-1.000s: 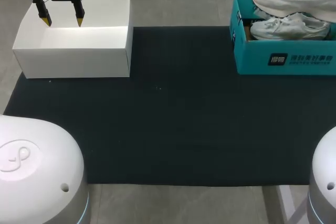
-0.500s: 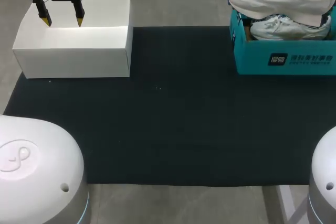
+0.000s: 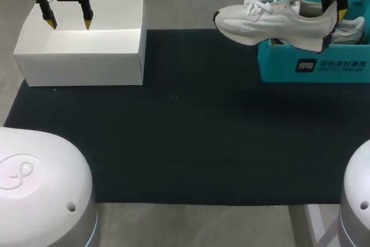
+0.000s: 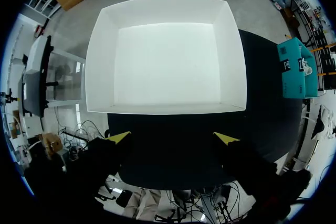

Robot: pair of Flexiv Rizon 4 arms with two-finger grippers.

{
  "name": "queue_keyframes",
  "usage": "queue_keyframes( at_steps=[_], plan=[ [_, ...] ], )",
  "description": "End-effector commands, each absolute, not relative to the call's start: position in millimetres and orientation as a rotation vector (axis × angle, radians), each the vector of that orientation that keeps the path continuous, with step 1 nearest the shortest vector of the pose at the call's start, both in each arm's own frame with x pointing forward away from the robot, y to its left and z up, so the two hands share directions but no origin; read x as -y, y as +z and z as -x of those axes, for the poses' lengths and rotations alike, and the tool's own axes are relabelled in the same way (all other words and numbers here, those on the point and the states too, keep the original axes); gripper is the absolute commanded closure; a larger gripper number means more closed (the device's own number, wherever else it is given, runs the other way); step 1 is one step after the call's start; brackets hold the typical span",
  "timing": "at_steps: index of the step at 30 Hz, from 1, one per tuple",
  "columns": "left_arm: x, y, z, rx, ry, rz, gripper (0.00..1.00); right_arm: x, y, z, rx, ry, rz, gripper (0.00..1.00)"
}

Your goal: Take the shoe out of the shoebox, open the shoe tongue, remove and reinsert the insole, then place the shoe into the shoebox

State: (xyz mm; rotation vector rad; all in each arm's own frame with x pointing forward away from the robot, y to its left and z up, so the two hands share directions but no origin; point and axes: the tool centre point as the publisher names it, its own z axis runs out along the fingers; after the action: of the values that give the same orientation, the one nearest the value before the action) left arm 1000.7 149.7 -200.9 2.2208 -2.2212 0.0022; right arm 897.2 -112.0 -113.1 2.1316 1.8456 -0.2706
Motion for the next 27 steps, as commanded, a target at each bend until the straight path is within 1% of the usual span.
queue_keyframes(
  at_steps=[1, 8, 27],
  plan=[
    [-149.7, -200.4, -1000.3, 2.221, 0.001, -2.221, 0.0, 94.8, -116.8, -882.6, -1.853, -0.265, -2.097, 1.0],
    [-149.7, -200.4, -1000.3, 2.221, 0.001, -2.221, 0.0, 68.4, -119.9, -865.1, -1.966, -0.225, -2.128, 1.0],
    [-149.7, -200.4, -1000.3, 2.221, 0.001, -2.221, 0.0, 68.4, -119.9, -865.1, -1.966, -0.225, -2.128, 1.0]
  ],
)
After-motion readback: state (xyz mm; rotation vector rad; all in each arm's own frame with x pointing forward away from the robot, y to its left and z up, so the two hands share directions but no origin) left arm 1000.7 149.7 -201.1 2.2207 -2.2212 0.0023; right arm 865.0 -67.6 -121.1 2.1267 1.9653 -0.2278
